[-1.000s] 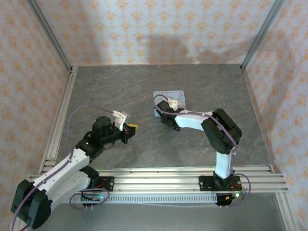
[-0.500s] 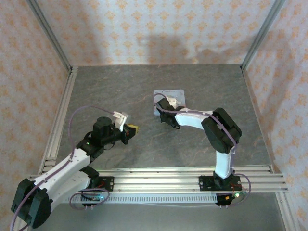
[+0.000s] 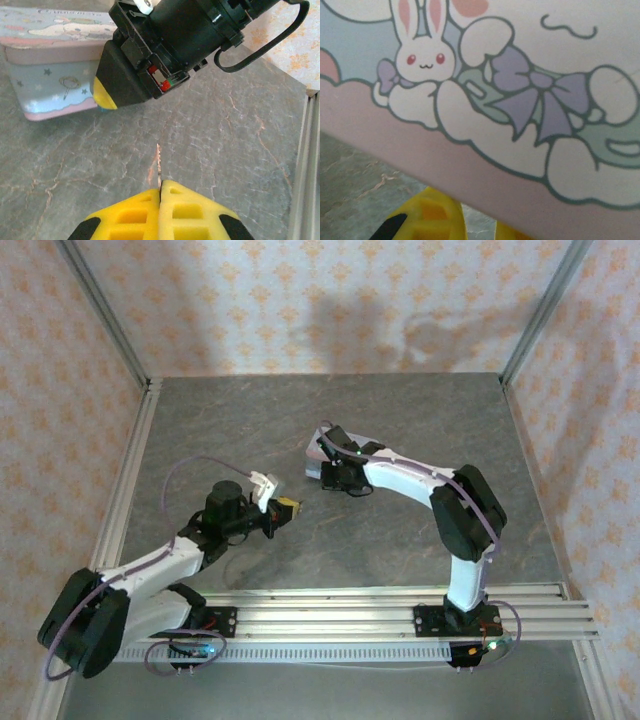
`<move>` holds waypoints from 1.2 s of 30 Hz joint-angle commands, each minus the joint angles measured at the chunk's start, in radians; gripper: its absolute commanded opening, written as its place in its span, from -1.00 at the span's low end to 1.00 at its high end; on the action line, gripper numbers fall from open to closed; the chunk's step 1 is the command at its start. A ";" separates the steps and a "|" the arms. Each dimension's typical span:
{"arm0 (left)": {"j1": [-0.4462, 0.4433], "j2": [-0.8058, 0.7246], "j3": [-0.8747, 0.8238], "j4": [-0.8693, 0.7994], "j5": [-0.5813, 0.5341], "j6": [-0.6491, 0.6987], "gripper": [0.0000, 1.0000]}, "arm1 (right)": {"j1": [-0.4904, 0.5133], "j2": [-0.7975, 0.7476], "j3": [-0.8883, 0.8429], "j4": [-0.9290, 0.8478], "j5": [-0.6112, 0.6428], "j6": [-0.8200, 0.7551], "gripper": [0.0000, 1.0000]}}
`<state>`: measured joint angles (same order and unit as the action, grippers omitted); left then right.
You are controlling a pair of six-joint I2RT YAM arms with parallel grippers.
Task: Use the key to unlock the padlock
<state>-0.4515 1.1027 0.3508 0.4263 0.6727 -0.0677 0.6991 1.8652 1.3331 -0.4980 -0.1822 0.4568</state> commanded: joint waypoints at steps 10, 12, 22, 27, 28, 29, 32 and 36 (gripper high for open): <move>0.035 0.329 0.009 0.501 0.038 -0.103 -1.00 | -0.052 -0.055 0.075 -0.063 -0.295 0.118 -1.00; 0.036 0.365 0.003 0.584 0.033 -0.116 -1.00 | -0.062 -0.067 0.078 -0.065 -0.331 0.140 -1.00; 0.108 0.502 0.030 0.819 0.123 -0.219 -1.00 | -0.145 -0.140 -0.002 0.050 -0.524 0.265 -1.00; 0.108 0.543 0.066 0.864 0.158 -0.240 -1.00 | -0.168 -0.169 0.000 0.042 -0.562 0.282 -1.00; 0.108 0.545 0.071 0.868 0.163 -0.241 -1.00 | -0.170 -0.171 0.000 0.045 -0.569 0.285 -1.00; 0.108 0.548 0.079 0.868 0.171 -0.243 -1.00 | -0.174 -0.172 0.002 0.047 -0.580 0.288 -1.00; 0.108 0.557 0.100 0.868 0.204 -0.257 -1.00 | -0.181 -0.174 0.002 0.065 -0.604 0.301 -1.00; 0.107 0.563 0.106 0.866 0.219 -0.259 -1.00 | -0.187 -0.174 -0.001 0.079 -0.629 0.312 -1.00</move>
<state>-0.3466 1.6588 0.4393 1.2350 0.8513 -0.3176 0.5213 1.7370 1.3365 -0.4805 -0.7616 0.7528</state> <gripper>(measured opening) 0.046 0.127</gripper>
